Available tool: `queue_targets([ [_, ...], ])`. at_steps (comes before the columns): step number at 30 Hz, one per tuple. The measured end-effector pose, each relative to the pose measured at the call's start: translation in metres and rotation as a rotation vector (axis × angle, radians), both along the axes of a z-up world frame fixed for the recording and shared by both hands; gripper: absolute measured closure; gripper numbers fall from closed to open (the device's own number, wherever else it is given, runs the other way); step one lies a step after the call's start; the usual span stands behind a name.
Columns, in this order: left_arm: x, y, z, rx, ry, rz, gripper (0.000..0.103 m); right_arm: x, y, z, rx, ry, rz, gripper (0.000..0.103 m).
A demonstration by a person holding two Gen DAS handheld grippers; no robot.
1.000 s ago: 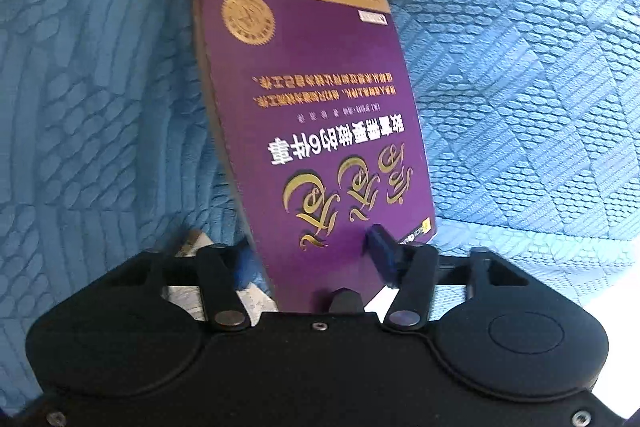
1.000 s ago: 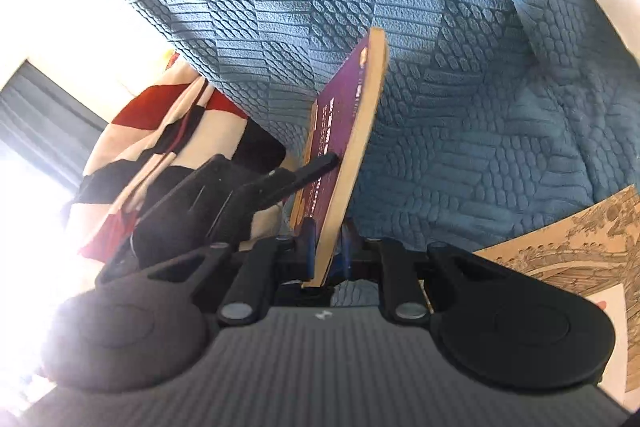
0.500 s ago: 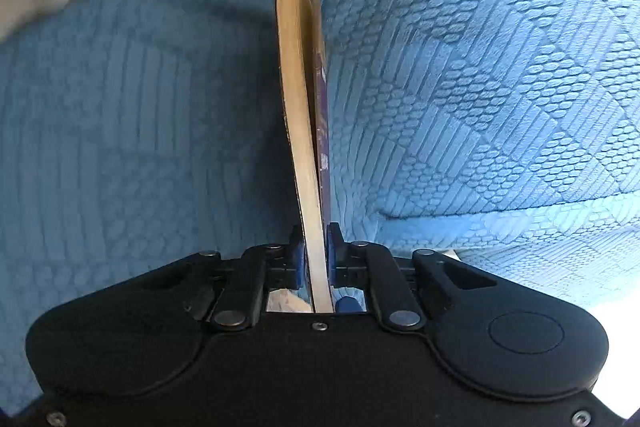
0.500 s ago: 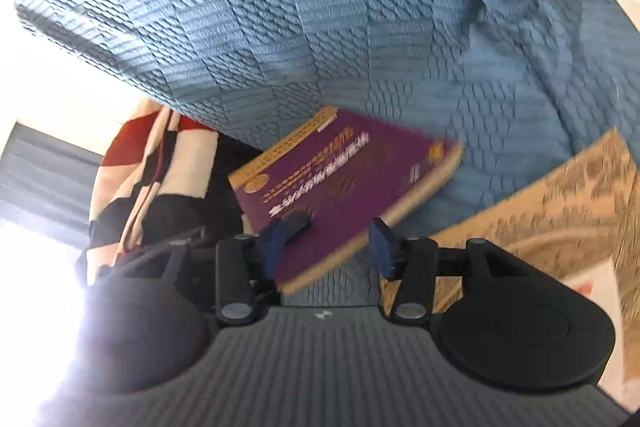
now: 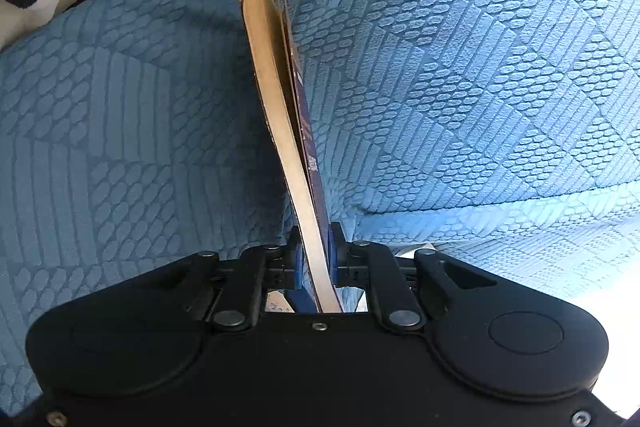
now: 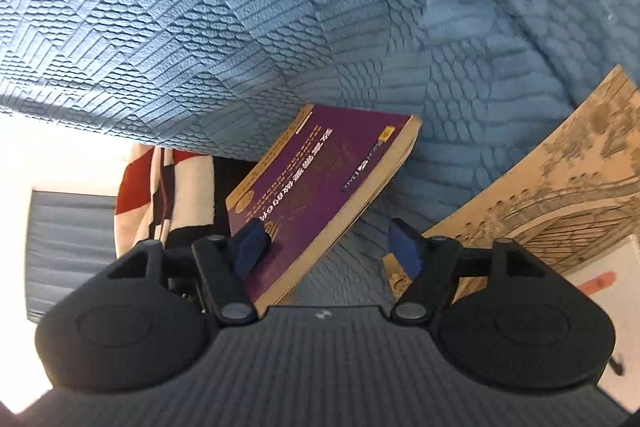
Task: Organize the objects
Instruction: 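Lift the purple book off the seat and tilt it with the left tool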
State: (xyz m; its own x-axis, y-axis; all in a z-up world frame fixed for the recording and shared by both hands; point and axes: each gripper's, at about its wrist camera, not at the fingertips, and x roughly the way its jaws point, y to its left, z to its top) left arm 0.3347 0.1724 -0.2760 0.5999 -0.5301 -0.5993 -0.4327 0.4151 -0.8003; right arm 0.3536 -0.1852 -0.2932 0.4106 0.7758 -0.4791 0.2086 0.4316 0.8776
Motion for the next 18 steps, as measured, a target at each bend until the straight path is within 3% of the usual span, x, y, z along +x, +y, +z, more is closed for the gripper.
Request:
queue_targets([
  [2, 0.000, 0.001, -0.001, -0.008, 0.008, 0.005, 0.093, 0.009, 0.005, -0.006, 0.041, 0.012, -0.005, 0.032],
  [8, 0.000, 0.003, 0.001, -0.012, 0.003, 0.012, 0.092, 0.035, 0.004, -0.017, 0.011, 0.009, -0.078, 0.036],
  [11, -0.001, 0.005, 0.005, -0.004, -0.012, -0.001, 0.091, 0.046, 0.003, -0.017, -0.003, -0.009, -0.086, 0.048],
  [13, -0.003, 0.007, 0.009, 0.005, -0.027, -0.006, 0.090, 0.049, 0.002, -0.014, -0.046, -0.013, -0.090, 0.071],
  [16, -0.007, 0.008, 0.015, 0.022, -0.045, 0.008, 0.089, 0.047, 0.001, -0.006, -0.038, -0.043, -0.091, 0.076],
  [18, -0.012, 0.007, 0.021, 0.032, -0.062, 0.004, 0.087, 0.042, 0.001, 0.010, -0.088, -0.112, -0.066, 0.078],
])
